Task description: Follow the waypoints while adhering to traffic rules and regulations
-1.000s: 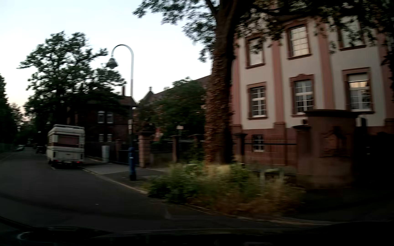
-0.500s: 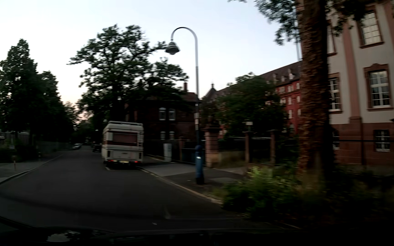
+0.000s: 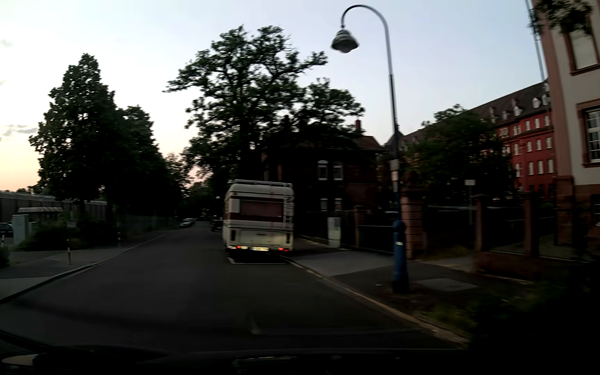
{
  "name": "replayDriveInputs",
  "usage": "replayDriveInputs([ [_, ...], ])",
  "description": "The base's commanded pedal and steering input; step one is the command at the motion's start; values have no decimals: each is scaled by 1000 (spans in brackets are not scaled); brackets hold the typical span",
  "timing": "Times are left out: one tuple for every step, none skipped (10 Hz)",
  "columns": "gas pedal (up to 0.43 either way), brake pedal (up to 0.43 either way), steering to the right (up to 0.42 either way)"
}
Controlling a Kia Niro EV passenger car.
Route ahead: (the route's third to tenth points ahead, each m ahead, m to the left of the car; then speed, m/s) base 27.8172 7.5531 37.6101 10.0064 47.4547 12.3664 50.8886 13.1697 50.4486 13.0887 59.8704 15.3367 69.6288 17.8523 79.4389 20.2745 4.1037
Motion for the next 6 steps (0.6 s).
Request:
replayDriveInputs([
  [118,0,-303],
  [118,0,-289],
  [118,0,-273],
  [118,0,-261],
  [118,0,-249],
  [118,0,-235],
])
